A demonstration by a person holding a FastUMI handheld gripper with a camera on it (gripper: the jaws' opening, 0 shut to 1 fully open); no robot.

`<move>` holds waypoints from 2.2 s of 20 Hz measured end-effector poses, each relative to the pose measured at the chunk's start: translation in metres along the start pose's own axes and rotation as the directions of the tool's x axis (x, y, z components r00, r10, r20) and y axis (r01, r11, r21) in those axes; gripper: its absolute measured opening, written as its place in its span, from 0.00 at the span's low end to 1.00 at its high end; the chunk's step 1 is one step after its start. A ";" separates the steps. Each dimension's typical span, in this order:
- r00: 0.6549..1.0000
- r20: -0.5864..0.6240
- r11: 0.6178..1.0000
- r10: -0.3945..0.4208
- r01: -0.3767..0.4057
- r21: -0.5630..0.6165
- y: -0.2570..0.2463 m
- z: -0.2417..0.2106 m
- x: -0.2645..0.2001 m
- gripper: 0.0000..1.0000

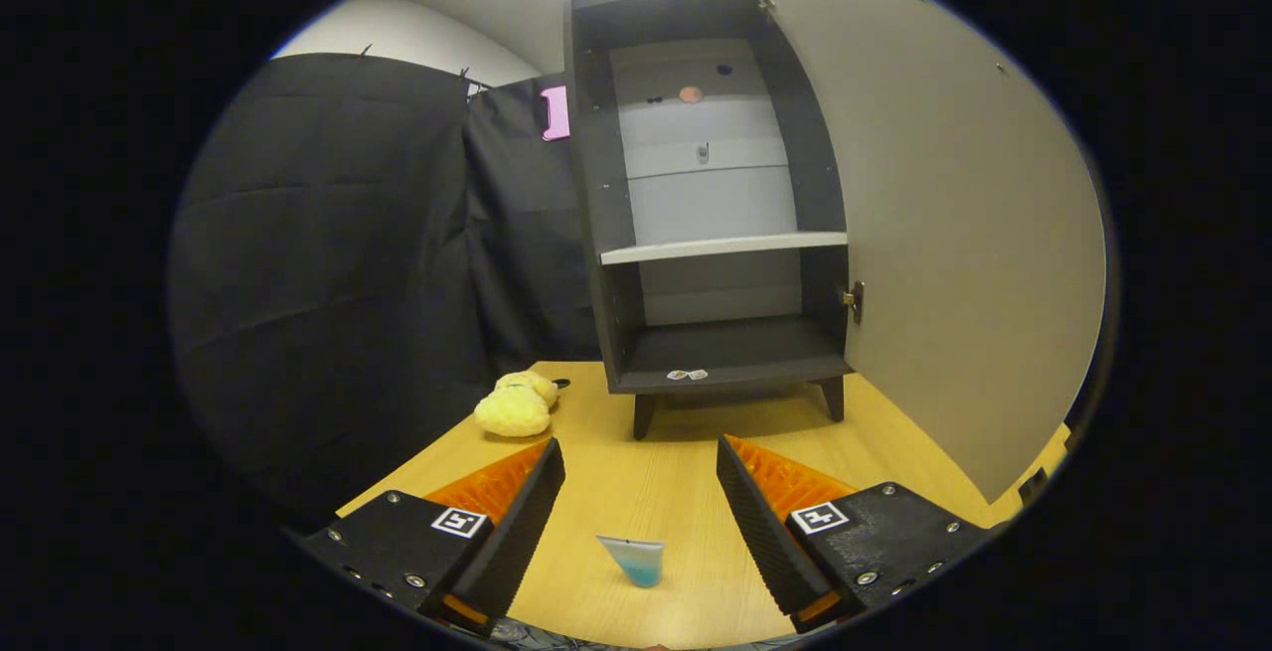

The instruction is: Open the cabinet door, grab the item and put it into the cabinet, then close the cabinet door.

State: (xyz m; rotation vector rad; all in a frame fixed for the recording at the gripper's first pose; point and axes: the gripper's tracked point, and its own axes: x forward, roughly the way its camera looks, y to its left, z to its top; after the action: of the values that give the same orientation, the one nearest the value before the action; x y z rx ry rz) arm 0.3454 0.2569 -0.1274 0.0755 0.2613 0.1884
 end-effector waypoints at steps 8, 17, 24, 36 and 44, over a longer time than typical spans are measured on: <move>0.985 -0.166 0.999 -0.047 0.045 -0.020 -0.002 -0.083 0.030 0.95; 0.945 -0.324 0.999 -0.048 0.048 -0.009 -0.001 -0.144 0.041 0.85; 0.930 -0.367 0.999 -0.015 -0.003 -0.047 0.001 -0.149 0.041 0.51; 0.971 -0.240 0.992 0.003 -0.032 -0.119 -0.010 -0.021 0.072 0.51; 0.990 -0.140 0.989 -0.004 -0.017 -0.144 -0.032 0.087 0.104 0.51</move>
State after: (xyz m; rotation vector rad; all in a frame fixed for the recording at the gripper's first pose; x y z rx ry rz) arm 0.4727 0.2417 -0.0728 -0.0814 0.3862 0.2189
